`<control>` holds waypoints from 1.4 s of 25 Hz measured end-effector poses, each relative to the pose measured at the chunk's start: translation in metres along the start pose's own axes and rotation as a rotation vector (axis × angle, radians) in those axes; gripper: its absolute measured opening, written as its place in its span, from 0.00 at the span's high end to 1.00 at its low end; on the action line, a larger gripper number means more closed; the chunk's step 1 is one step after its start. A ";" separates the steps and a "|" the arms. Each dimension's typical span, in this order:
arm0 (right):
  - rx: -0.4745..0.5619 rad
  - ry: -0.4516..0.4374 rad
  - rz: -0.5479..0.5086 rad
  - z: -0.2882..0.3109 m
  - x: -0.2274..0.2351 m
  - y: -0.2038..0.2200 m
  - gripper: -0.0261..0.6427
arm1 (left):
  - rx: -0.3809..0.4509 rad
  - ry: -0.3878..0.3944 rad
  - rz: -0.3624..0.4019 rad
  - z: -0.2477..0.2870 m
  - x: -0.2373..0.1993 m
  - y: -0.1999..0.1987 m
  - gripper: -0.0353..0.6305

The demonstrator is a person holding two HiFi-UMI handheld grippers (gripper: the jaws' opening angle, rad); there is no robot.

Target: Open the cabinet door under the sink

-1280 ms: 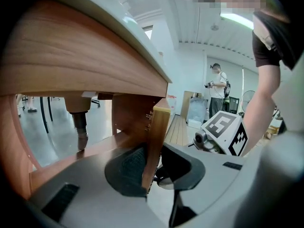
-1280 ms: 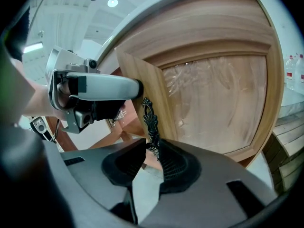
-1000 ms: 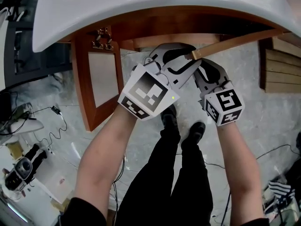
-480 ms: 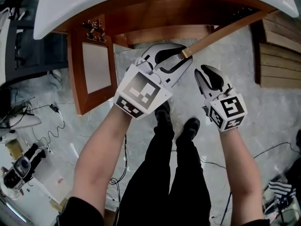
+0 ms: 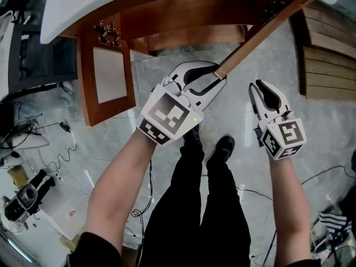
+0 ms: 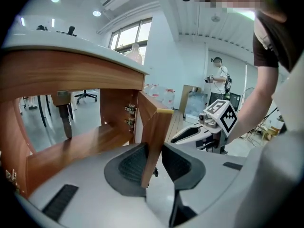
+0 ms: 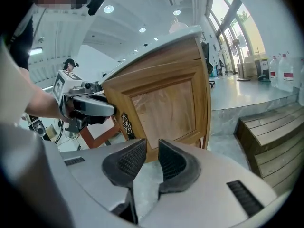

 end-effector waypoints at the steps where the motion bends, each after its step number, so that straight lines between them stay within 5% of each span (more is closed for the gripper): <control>1: -0.002 0.001 -0.001 -0.004 -0.001 0.001 0.82 | 0.002 0.008 -0.005 0.001 0.006 0.000 0.78; 8: -0.010 0.021 0.012 -0.047 -0.006 0.010 0.83 | 0.003 0.012 -0.030 0.009 0.038 0.000 0.77; 14: -0.019 0.061 0.013 -0.092 0.004 0.020 0.84 | -0.042 0.106 0.013 0.035 0.081 -0.001 0.76; 23: -0.045 0.081 -0.014 -0.153 -0.014 0.006 0.85 | -0.050 0.189 -0.050 0.072 0.127 -0.016 0.79; 35: 0.012 0.090 -0.041 -0.180 -0.046 -0.115 0.87 | -0.017 0.013 -0.067 -0.011 0.128 -0.135 0.82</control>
Point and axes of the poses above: the fingertips, and each gripper's own axes: z forward along the fingers, x to its right, y out of its underside, the point moved 2 cm from there along -z, backward along the fingers, and after that the axes turned 10 degrees about x, right-handed, at the moved point
